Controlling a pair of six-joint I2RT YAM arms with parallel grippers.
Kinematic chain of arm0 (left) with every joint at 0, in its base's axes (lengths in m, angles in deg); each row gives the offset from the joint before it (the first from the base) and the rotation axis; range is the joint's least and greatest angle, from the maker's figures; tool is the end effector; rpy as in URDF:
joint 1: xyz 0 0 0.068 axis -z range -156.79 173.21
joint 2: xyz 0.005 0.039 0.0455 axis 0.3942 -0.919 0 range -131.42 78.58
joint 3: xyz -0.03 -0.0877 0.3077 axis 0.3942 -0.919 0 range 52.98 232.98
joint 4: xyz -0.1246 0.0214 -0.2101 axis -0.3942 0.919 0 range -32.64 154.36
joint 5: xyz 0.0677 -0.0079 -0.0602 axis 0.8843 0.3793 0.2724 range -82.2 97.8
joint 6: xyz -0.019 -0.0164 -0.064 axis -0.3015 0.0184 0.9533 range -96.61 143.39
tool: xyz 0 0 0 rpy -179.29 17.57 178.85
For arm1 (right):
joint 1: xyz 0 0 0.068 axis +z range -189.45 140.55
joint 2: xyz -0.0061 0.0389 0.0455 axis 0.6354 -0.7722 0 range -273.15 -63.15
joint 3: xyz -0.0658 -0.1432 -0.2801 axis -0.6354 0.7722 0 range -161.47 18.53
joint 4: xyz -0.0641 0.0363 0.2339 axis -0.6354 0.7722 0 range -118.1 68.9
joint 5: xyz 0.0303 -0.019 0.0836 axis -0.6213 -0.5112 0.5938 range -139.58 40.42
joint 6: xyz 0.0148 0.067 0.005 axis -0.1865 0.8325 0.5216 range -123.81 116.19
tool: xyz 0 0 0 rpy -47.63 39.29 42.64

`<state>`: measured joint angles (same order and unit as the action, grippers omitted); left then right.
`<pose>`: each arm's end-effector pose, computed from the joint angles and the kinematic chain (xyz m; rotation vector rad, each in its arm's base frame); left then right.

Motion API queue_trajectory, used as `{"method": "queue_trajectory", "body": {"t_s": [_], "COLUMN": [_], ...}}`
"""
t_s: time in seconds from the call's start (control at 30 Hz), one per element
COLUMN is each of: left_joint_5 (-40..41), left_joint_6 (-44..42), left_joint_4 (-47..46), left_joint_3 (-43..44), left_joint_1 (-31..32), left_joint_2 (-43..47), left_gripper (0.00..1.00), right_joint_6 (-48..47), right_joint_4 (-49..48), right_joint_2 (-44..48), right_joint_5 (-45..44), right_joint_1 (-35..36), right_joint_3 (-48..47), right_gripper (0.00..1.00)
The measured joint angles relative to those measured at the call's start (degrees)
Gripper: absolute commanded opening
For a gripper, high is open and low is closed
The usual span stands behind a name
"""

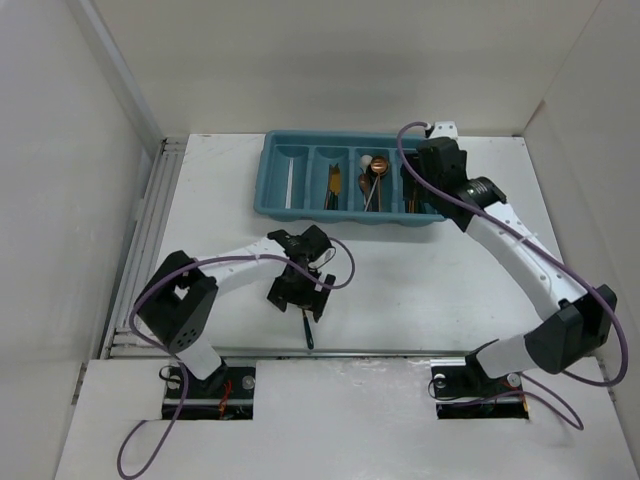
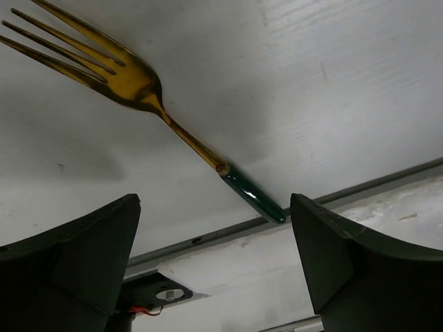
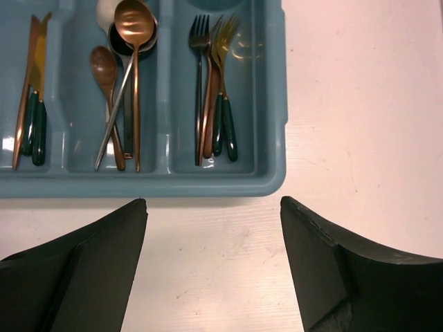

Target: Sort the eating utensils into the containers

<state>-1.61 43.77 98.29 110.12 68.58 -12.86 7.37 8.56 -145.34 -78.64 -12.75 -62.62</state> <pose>0.1920 -0.2075 0.2241 0.6769 2.9079 -0.4166 0.2829 0.1120 0.4054 -0.0191 2.1403 -0.1820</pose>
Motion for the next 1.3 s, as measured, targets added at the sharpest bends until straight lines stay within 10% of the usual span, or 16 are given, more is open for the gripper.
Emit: {"method": "queue_trajectory", "body": {"t_s": [0.17, 0.47, 0.83, 1.3], "left_joint_5": [1.25, 1.33, 3.10, 5.81], "left_joint_6": [1.79, 3.87, 1.95, -3.96], "left_joint_4": [0.00, 2.75, 4.81, -6.91], "left_joint_3": [0.02, 1.64, 10.40, 50.05], "left_joint_1": [0.11, 5.07, 4.74, -9.84], "left_joint_2": [-4.96, -8.63, -11.30, 2.97], "left_gripper": [0.67, 0.00, 0.00, 0.00], "right_joint_6": [0.81, 1.53, -2.58, -19.61], "right_joint_4": [0.20, -0.02, -0.76, -13.88], "right_joint_2": [4.39, 7.96, 9.01, 18.23], "right_joint_5": [-2.10, -5.25, -4.24, 34.01], "right_joint_1": [0.02, 0.02, 0.39, 2.93], "right_joint_3": [0.76, 1.40, 1.49, 4.37], "right_gripper": [0.83, 0.84, 0.89, 1.00]}}
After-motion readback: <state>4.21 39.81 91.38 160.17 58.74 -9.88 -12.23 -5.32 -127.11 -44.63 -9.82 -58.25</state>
